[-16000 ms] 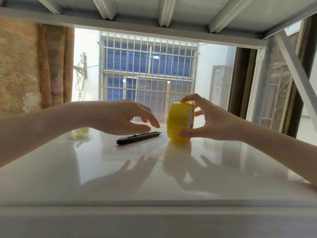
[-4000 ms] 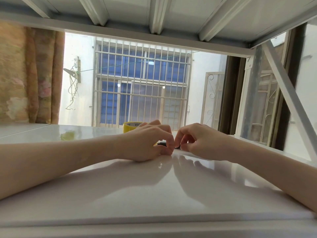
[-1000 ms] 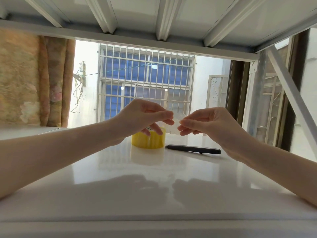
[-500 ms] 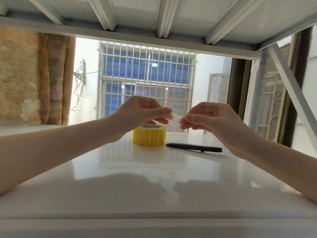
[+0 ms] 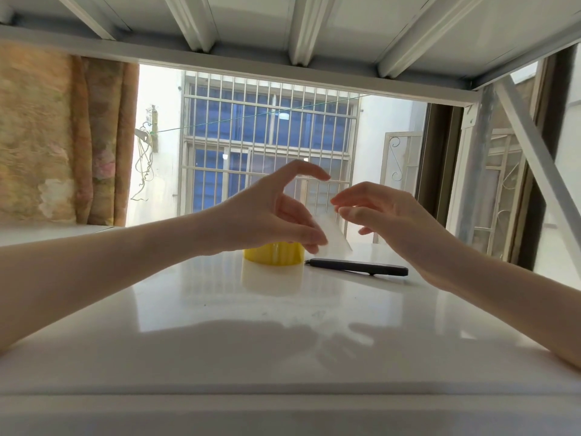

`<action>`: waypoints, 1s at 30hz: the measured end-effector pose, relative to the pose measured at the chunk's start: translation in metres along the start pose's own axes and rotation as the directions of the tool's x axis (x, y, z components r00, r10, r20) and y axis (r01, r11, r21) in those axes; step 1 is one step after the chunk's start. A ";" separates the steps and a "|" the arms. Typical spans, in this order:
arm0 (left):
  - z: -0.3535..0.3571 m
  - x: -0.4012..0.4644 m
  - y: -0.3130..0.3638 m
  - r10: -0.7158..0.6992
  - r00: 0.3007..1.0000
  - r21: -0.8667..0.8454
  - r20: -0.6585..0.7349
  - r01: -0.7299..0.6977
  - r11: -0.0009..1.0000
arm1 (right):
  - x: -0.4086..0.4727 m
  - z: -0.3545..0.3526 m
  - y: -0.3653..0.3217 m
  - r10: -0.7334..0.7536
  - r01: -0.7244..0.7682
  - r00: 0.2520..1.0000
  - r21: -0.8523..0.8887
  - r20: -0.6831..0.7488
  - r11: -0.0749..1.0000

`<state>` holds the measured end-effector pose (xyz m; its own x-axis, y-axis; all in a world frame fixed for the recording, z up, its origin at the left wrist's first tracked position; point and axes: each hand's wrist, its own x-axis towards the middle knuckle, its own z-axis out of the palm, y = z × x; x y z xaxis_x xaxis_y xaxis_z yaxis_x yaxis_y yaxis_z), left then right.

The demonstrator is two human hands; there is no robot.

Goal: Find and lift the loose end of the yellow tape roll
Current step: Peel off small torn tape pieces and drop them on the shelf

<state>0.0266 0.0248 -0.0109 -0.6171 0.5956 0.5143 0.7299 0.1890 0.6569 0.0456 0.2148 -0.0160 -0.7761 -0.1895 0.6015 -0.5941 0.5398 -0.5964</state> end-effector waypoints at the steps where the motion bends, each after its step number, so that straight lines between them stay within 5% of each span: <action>1: 0.001 0.000 0.001 0.009 0.999 0.021 0.033 -0.010 1.000 | 0.000 0.001 -0.001 -0.009 0.009 0.999 0.004 0.031 1.000; 5: 0.003 -0.001 0.005 0.022 0.993 0.127 0.113 -0.036 0.991 | -0.005 0.006 -0.007 -0.047 0.042 0.984 0.037 0.169 0.998; 9: 0.005 -0.002 0.006 0.011 0.996 0.210 0.084 -0.028 0.977 | -0.005 0.006 -0.004 -0.031 0.026 0.988 0.038 0.152 0.999; 19: -0.006 0.003 0.002 -0.011 0.990 0.166 -0.142 0.034 0.986 | -0.003 -0.001 0.000 0.004 -0.017 0.995 0.131 0.097 0.991; 30: -0.002 0.004 -0.001 -0.018 0.994 0.101 -0.109 0.029 0.994 | -0.003 0.000 -0.004 0.059 -0.081 0.992 0.212 0.107 0.974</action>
<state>0.0226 0.0248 -0.0086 -0.6586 0.5032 0.5595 0.7376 0.2846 0.6124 0.0504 0.2134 -0.0154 -0.8282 -0.2441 0.5045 -0.5605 0.3669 -0.7425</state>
